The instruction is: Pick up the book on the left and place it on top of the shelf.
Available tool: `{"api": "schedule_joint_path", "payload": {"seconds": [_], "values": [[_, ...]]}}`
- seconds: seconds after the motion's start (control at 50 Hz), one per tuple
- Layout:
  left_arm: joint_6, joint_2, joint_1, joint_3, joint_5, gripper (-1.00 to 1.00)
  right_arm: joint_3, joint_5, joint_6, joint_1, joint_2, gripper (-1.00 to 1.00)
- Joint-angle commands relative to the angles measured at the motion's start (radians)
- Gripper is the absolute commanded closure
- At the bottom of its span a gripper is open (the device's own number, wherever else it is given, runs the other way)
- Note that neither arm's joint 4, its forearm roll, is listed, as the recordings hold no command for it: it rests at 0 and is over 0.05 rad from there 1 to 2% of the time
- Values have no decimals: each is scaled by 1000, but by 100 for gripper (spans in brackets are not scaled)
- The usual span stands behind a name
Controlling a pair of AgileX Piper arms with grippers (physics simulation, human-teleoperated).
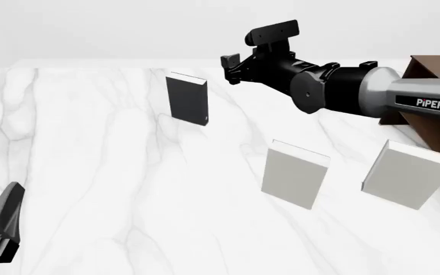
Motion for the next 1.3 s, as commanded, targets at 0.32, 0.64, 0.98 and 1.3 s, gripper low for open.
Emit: {"api": "schedule_joint_path", "payload": {"seconds": [0.32, 0.64, 0.98, 1.3], "values": [[0, 0, 0, 0, 0, -100, -22, -22, 14, -1, 59, -100], [0, 0, 0, 0, 0, -100, -35, -39, 23, 3, 95, -100], [0, 0, 0, 0, 0, -100, -75, -64, 35, 7, 146, -100], [0, 0, 0, 0, 0, -100, -124, -70, 44, 18, 204, -100]]}}
